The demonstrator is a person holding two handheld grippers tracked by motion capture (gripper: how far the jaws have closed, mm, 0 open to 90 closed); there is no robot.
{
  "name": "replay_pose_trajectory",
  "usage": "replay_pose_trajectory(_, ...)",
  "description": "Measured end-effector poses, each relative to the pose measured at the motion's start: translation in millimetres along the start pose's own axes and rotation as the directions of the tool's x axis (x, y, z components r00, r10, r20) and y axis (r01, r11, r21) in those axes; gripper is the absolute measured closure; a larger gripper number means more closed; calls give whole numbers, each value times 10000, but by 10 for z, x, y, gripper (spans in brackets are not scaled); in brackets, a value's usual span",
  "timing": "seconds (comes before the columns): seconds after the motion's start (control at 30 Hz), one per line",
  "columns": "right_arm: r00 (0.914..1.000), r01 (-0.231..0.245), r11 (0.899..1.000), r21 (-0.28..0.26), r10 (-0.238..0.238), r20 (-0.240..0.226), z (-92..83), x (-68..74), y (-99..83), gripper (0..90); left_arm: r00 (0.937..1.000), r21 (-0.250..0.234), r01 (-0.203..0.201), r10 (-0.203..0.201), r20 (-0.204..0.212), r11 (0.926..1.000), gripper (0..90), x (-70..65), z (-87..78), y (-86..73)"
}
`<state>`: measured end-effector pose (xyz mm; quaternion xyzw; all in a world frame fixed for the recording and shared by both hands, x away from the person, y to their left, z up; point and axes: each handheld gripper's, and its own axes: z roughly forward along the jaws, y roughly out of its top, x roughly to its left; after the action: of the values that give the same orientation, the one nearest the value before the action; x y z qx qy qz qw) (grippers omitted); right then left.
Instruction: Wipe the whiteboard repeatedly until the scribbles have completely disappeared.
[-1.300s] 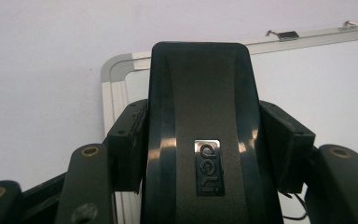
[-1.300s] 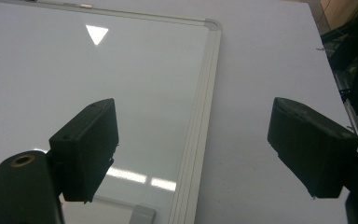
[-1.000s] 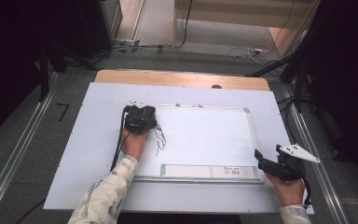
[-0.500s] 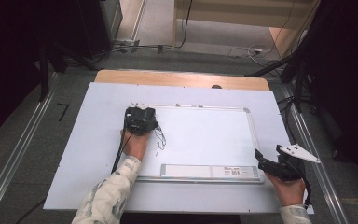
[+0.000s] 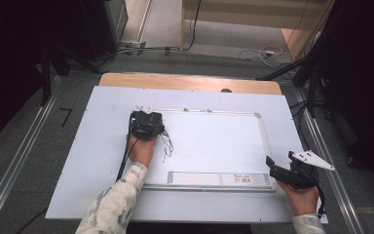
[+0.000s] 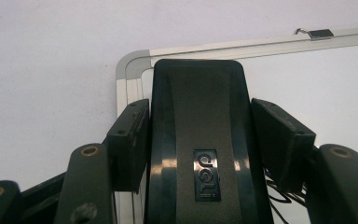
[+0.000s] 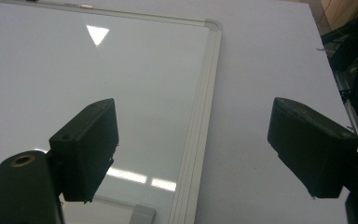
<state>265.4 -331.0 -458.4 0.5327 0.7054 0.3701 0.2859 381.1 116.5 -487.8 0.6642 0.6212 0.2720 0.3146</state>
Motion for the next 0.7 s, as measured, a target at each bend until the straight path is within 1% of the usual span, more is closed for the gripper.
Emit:
replay_pose_trajectory(0.1,10000,9,10000,-4,-9,3,-3,-3,-1,149,10000,70,16,-16,-52,10000,402,-1,-2,-1)
replay_pose_trajectory(0.13,10000,-16,10000,3,15,10,-5,-4,-1,149,9999,152,122,-121,-90,9998,380,7,6,-4)
replay_pose_trajectory(0.17,10000,-32,10000,5,32,11,-5,-5,-2,149,9997,275,247,-247,3,9993,356,21,18,-9)
replay_pose_trajectory(0.2,10000,-35,10000,7,35,19,-6,-6,-2,149,9996,374,285,-288,67,9989,354,28,29,-16)
replay_pose_trajectory(0.27,10000,-27,10000,5,27,15,-6,-7,-3,149,9998,362,168,-171,79,9992,373,17,35,-26)
replay_pose_trajectory(0.33,10000,-22,10000,4,22,19,-5,-7,-3,149,10000,266,60,-59,-28,9996,400,-4,33,-20)
replay_pose_trajectory(0.47,10000,-39,10000,16,39,12,-4,-4,-1,150,10000,251,-13,13,14,9997,405,-2,52,-5)
replay_pose_trajectory(0.6,10000,-9,10000,-10,9,5,-3,-3,2,150,9995,280,-275,271,178,9992,406,-31,85,27)
replay_pose_trajectory(0.63,10000,-12,10000,-11,12,4,-2,-3,2,150,9992,255,-302,295,268,9992,406,-54,89,27)
replay_pose_trajectory(0.7,10000,-12,10000,-11,12,9,5,-6,3,151,9981,294,-517,506,343,9982,405,-113,82,22)
